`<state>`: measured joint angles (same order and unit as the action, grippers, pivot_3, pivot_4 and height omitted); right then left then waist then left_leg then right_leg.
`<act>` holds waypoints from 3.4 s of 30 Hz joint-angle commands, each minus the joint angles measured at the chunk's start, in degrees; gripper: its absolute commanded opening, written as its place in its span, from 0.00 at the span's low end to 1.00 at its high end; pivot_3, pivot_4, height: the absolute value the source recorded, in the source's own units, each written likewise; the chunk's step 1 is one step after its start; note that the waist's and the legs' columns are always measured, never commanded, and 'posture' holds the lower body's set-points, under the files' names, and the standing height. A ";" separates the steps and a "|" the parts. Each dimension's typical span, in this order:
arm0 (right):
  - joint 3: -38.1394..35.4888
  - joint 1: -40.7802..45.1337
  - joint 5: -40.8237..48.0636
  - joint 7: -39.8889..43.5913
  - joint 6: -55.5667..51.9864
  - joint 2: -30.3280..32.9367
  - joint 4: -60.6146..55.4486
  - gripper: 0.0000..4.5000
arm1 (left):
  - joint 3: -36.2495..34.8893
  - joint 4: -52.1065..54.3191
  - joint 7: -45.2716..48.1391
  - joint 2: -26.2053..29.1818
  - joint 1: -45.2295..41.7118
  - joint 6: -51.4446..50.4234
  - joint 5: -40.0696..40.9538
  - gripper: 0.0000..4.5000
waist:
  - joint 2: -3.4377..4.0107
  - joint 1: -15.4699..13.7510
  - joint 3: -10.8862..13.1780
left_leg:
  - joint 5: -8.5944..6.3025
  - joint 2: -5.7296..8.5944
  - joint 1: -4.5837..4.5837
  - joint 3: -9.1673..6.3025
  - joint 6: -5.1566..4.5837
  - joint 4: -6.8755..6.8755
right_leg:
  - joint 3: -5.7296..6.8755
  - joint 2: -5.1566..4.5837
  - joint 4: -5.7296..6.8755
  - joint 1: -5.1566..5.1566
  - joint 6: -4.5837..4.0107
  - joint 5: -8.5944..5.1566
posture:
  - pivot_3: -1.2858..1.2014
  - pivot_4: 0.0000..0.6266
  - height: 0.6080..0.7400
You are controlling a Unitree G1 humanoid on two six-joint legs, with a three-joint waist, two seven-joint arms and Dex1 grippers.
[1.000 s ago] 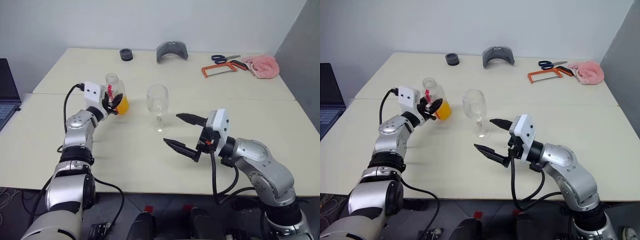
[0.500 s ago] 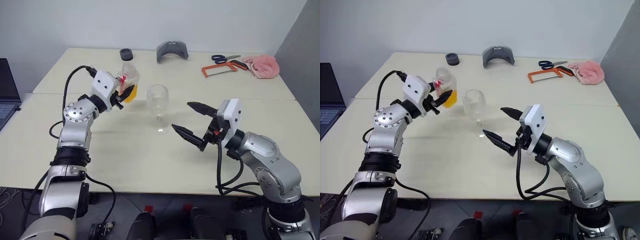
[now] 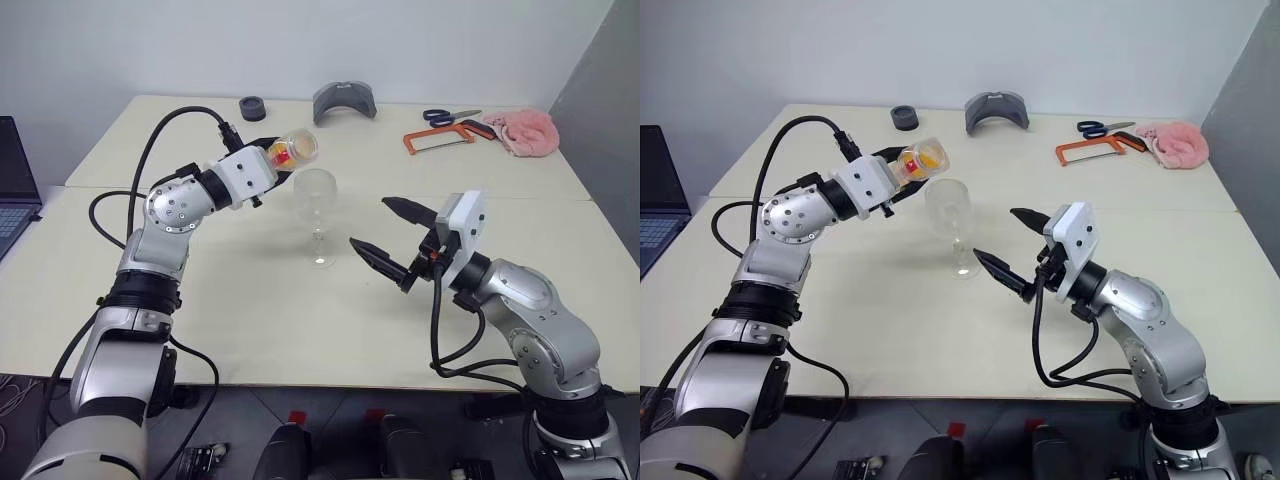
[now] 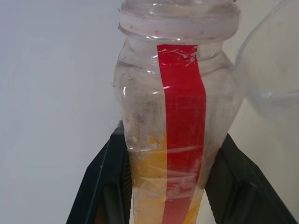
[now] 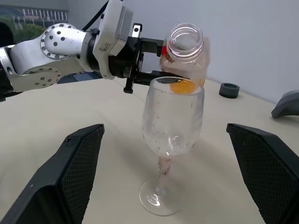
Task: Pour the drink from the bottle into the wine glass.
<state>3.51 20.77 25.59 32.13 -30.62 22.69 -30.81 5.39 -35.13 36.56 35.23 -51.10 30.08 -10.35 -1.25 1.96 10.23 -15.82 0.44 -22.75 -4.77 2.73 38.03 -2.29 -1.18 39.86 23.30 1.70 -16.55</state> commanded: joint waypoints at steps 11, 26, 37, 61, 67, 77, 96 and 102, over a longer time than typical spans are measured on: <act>-3.54 0.02 2.23 2.46 1.04 2.11 0.03 1.00 | 3.10 -6.31 -11.36 4.74 -6.78 14.31 -11.69 0.37 | 0.00 0.03 0.00 | 0.00 0.00 0.01 0.04 -0.01 -0.01 | 0.00 0.01 0.02 0.01 0.00 0.00 | 0.52 0.24 1.00; -3.39 0.11 5.14 2.78 -0.38 2.79 -1.41 1.00 | 7.05 -11.09 -23.01 7.33 -10.64 17.63 -22.87 0.37 | 0.00 0.00 0.00 | 0.00 0.02 -0.02 0.11 -0.01 0.01 | 0.02 0.00 0.03 0.02 0.00 0.00 | 0.52 0.24 1.00; -3.38 -0.31 6.81 2.99 -1.59 3.44 -2.26 1.00 | 9.44 -12.43 -28.21 8.34 -12.18 18.48 -26.94 0.37 | 0.00 -0.03 0.00 | 0.00 0.03 -0.03 0.11 0.00 0.01 | 0.03 0.00 0.04 0.02 0.00 0.00 | 0.52 0.24 1.00; -2.77 -0.25 7.18 3.01 -1.83 3.61 -2.24 1.00 | 11.61 -13.87 -32.78 9.49 -14.45 19.86 -30.11 0.37 | 0.00 -0.01 0.00 | 0.00 0.03 -0.02 0.13 0.00 0.02 | 0.03 0.00 0.05 0.02 0.00 0.00 | 0.52 0.24 1.00; -2.77 -0.24 7.22 3.00 -1.85 3.58 -2.24 1.00 | 12.27 -14.42 -33.47 9.74 -14.92 20.00 -30.44 0.37 | 0.00 -0.01 0.00 | 0.00 0.03 -0.03 0.13 0.00 0.02 | 0.03 -0.01 0.05 0.02 0.00 0.00 | 0.52 0.24 1.00; -2.51 -0.28 7.30 3.23 -1.63 3.34 -2.08 1.00 | 12.43 -14.98 -34.20 10.16 -15.53 20.41 -30.91 0.37 | 0.00 -0.01 0.00 | 0.00 0.03 -0.03 0.13 0.00 0.02 | 0.03 0.00 0.06 0.02 0.00 0.00 | 0.52 0.24 1.00; -2.18 -0.17 7.13 3.64 -1.35 3.17 -1.66 1.00 | 12.69 -15.41 -34.70 10.88 -15.62 20.75 -31.36 0.37 | 0.00 -0.01 0.00 | 0.00 0.04 -0.03 0.14 0.00 0.03 | 0.03 -0.01 0.07 0.03 0.00 0.00 | 0.52 0.24 1.00; -2.20 -0.08 7.17 3.47 -1.42 3.15 -1.75 1.00 | 12.80 -15.51 -34.80 10.91 -15.75 20.66 -31.39 0.37 | 0.00 -0.01 0.00 | 0.00 0.04 -0.03 0.13 0.00 0.03 | 0.03 -0.01 0.07 0.03 0.00 0.00 | 0.52 0.24 1.00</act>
<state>1.81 20.20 31.74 35.07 -32.93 25.94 -31.09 18.77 -51.42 3.06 44.85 -64.43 50.50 -42.09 -1.25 1.95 10.23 -15.82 0.47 -22.78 -4.64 2.73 38.06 -2.26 -1.19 39.94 23.33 1.70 -16.55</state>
